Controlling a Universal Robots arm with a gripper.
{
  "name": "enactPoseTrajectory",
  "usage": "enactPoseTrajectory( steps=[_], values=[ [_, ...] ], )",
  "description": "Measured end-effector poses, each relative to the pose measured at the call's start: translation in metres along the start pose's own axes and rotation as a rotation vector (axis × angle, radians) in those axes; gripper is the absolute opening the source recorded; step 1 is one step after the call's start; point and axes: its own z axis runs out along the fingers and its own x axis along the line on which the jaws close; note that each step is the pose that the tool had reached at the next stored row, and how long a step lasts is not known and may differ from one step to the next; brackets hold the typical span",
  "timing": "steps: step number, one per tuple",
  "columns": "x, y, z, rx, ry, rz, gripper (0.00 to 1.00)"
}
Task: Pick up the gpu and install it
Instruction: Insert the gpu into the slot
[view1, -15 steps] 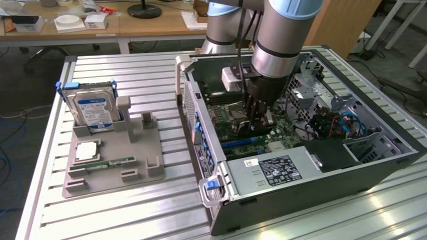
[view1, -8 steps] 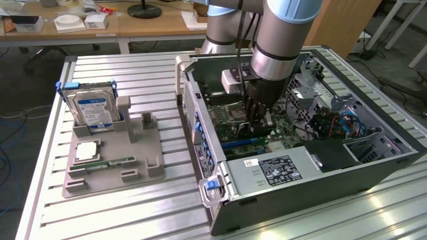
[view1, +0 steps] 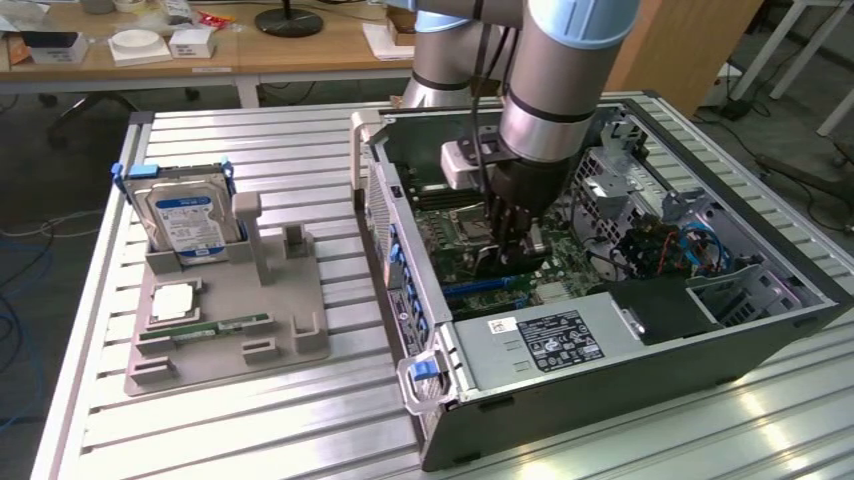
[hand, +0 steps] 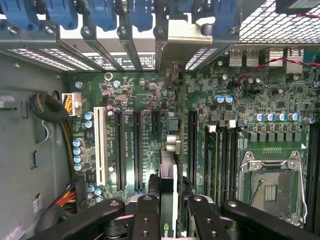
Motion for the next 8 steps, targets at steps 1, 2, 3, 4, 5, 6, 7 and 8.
enactPoseTrajectory(
  steps=[1,2,3,4,5,6,7,8],
  values=[
    [0.0,0.0003,0.0001,0.0,0.0001,0.0,0.26],
    [0.0001,0.0004,0.0002,-0.0001,0.0001,0.0,0.26],
    [0.0001,0.0005,0.0003,-0.0001,0.0,0.0,0.26],
    [0.0002,0.0005,0.0005,0.0001,-0.0001,0.0,0.26],
    [0.0003,0.0006,0.0006,0.0,-0.0002,0.0,0.26],
    [0.0004,0.0007,0.0006,0.0,0.0,0.0,0.26],
    [0.0004,0.0009,0.0008,0.0,0.0,0.0,0.26],
    [0.0005,0.0014,0.001,0.0,0.0,0.0,0.26]
  ],
)
